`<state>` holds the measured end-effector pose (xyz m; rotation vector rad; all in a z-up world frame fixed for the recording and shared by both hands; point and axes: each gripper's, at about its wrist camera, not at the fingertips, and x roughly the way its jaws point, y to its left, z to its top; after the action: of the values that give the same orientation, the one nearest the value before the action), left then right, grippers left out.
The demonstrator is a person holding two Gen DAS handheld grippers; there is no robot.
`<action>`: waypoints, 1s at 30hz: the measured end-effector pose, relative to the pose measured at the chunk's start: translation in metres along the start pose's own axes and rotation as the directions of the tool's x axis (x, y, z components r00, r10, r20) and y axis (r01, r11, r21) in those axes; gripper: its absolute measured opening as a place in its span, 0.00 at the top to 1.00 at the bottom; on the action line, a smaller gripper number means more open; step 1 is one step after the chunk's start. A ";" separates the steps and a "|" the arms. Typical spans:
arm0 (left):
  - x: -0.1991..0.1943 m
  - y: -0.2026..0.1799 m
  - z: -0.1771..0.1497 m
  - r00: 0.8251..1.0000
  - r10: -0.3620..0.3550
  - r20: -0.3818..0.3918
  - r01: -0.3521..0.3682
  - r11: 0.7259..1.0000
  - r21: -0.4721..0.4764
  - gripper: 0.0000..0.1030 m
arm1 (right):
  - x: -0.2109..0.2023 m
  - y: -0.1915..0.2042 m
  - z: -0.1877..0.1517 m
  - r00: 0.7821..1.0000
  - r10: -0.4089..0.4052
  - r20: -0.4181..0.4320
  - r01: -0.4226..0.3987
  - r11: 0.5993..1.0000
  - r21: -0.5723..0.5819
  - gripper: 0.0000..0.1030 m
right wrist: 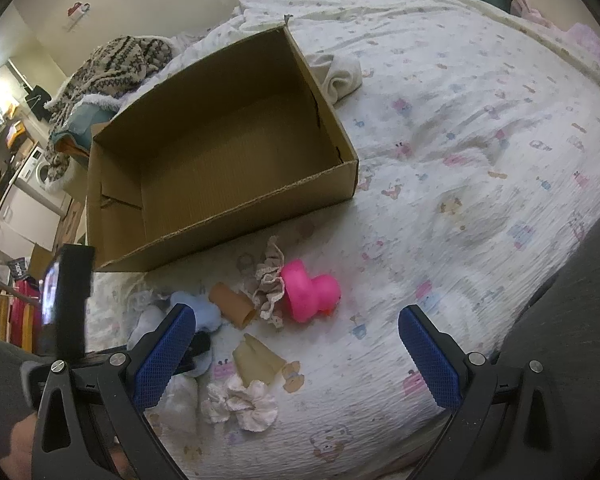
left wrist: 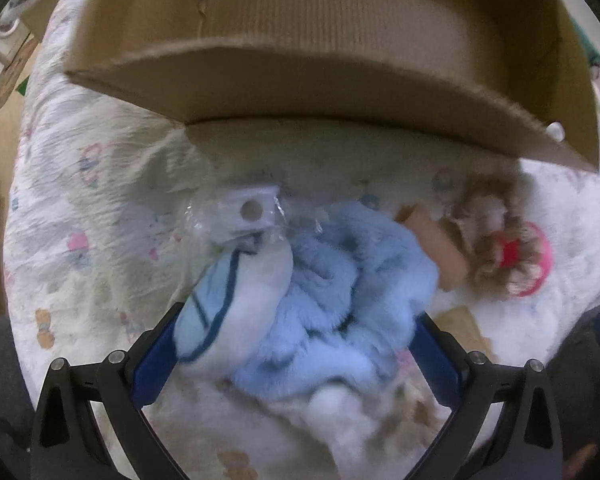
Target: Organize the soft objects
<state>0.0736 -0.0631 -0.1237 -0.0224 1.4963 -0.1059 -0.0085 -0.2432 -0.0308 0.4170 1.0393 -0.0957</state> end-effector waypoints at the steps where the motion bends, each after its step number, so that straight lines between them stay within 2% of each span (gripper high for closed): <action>1: 0.004 0.000 0.001 1.000 0.007 -0.005 -0.007 1.000 -0.001 0.07 | 0.000 -0.001 0.000 1.000 0.000 -0.001 0.000 1.000 0.001 0.00; 3: 0.008 0.003 0.001 1.000 0.017 0.016 -0.017 1.000 -0.020 0.29 | 0.001 -0.001 0.000 1.000 0.001 -0.004 -0.001 1.000 0.005 0.00; 4: 0.005 0.004 0.001 0.999 0.019 0.030 -0.019 1.000 -0.024 0.35 | 0.002 -0.002 0.000 1.000 0.001 -0.006 -0.001 1.000 0.006 0.00; 6: -0.001 0.003 0.000 0.999 0.021 0.039 -0.020 1.000 -0.016 0.58 | 0.003 -0.003 0.001 1.000 0.002 -0.010 -0.001 1.000 0.010 0.00; 8: -0.014 0.005 -0.005 0.999 -0.005 0.046 0.005 1.000 -0.012 0.66 | 0.004 -0.003 0.001 1.000 0.002 -0.013 -0.002 1.000 0.013 0.00; 12: -0.042 0.005 -0.017 0.994 -0.092 0.052 0.092 0.996 0.001 0.68 | 0.006 -0.003 0.001 1.000 0.004 -0.022 -0.004 1.000 0.017 0.00; 19: -0.080 0.022 -0.039 0.993 -0.102 0.067 0.099 0.994 0.037 0.68 | 0.007 -0.006 0.002 1.000 0.009 -0.023 -0.008 0.999 0.032 0.00; 21: -0.095 0.036 -0.045 0.987 -0.100 0.122 0.098 0.995 0.021 0.68 | 0.008 -0.009 0.003 0.999 0.030 -0.035 -0.028 0.999 0.046 0.00; 23: -0.108 0.047 -0.048 0.979 -0.066 0.193 0.066 0.998 0.006 0.68 | 0.011 -0.013 0.005 0.996 0.072 -0.058 -0.068 0.995 0.069 0.00; 25: -0.115 0.061 -0.044 0.971 -0.041 0.236 0.048 0.999 -0.025 0.68 | 0.019 -0.014 0.006 0.985 0.134 -0.109 -0.124 0.988 0.092 0.00; 28: -0.113 0.073 -0.043 0.971 -0.041 0.236 0.058 0.996 -0.066 0.68 | 0.039 -0.015 0.004 0.954 0.205 -0.220 -0.176 0.974 0.141 0.00; 30: -0.111 0.071 -0.043 0.970 -0.042 0.239 0.061 0.995 -0.073 0.68 | 0.053 -0.015 0.001 0.936 0.211 -0.282 -0.170 0.972 0.163 0.08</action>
<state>0.0271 0.0191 -0.0219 -0.1347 1.2601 -0.0823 0.0157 -0.2510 -0.0793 0.6703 1.2872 0.0740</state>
